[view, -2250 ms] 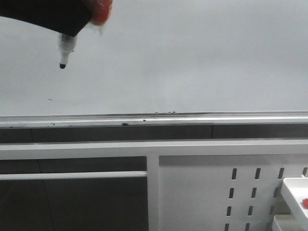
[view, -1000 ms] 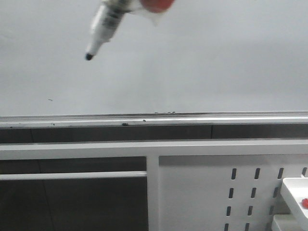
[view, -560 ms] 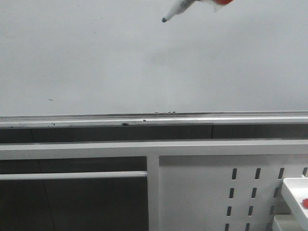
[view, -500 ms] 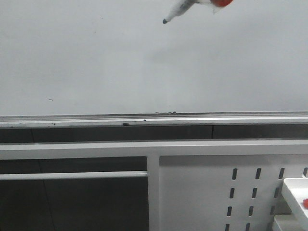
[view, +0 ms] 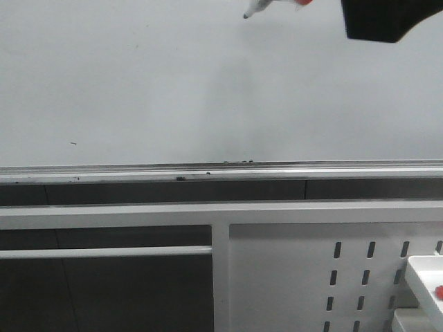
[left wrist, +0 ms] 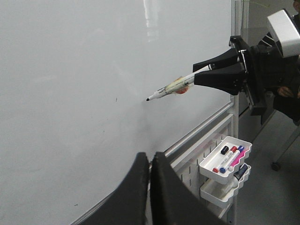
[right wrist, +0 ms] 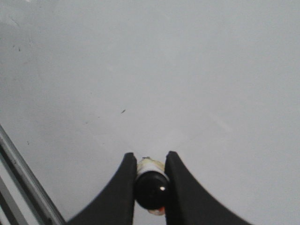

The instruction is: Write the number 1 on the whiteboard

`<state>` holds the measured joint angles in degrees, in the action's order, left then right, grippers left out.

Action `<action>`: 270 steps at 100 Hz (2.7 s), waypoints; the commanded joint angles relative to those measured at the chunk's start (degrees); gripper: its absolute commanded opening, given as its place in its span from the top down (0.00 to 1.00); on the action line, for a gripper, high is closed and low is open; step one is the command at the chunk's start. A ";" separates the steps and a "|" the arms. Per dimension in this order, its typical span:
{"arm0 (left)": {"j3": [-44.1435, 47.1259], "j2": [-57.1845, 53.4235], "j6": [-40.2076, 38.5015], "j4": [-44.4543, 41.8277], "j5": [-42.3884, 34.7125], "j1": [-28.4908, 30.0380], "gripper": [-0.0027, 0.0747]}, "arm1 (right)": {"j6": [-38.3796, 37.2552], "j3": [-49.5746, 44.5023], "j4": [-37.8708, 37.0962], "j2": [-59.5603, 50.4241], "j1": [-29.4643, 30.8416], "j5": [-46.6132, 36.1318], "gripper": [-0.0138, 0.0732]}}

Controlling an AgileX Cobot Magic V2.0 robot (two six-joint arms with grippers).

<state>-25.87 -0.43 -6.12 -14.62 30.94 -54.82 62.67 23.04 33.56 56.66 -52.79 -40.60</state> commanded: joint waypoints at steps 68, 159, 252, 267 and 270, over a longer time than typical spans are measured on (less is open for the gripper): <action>-1.42 0.82 -0.75 0.08 -4.59 0.01 0.99 | 0.70 1.64 0.77 3.81 5.21 -9.17 0.92; -1.42 0.82 -0.75 0.20 -4.59 0.01 0.99 | 0.10 1.76 9.14 15.00 4.65 -3.12 0.92; -17.37 38.88 22.19 14.28 2.80 -0.10 0.56 | -0.35 29.72 9.15 2.19 -9.10 52.50 0.92; -17.37 40.23 22.41 15.66 3.11 -0.10 0.56 | -0.35 29.72 9.15 2.19 -9.10 52.50 0.92; -17.37 40.60 22.41 15.91 3.11 -0.10 0.56 | -0.35 29.72 9.15 2.19 -9.10 52.50 0.92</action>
<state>-41.34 39.05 16.19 0.00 38.56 -54.82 62.33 50.60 41.36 59.57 -61.88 14.70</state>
